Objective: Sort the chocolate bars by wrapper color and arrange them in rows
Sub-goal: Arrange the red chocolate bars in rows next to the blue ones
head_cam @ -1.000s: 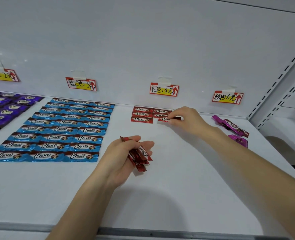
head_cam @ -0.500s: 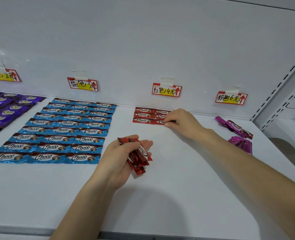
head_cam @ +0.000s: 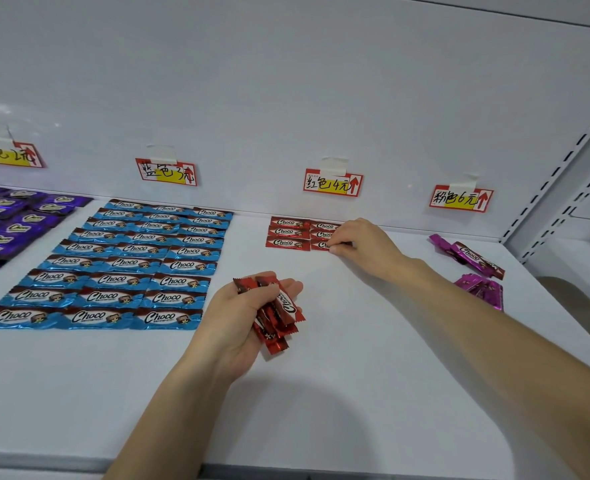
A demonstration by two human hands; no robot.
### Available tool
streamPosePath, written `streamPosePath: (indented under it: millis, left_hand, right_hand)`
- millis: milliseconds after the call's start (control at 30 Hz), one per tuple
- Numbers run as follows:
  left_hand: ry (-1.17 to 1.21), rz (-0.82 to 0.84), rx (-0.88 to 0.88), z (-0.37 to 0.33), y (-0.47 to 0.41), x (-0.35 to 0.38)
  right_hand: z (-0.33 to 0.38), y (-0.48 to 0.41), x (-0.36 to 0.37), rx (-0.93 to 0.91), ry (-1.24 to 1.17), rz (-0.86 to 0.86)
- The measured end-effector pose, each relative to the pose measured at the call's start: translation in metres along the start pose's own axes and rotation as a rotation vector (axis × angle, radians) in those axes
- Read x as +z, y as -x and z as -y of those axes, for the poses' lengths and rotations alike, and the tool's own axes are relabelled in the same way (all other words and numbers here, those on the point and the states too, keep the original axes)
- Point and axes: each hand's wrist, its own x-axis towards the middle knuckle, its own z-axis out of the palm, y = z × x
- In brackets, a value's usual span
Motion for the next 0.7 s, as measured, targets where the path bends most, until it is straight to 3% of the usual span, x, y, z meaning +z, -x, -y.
streamPosePath:
  millis: [267,700]
  left_hand:
    - [-0.009,0.001,0.007,0.0,-0.001,-0.002]
    - [0.001,-0.028,0.004,0.0,-0.001,-0.005]
  right_hand:
    - [0.017,-0.002,-0.002,-0.019,-0.04,-0.059]
    - [0.029,-0.02,0.019,-0.059,-0.006,0.027]
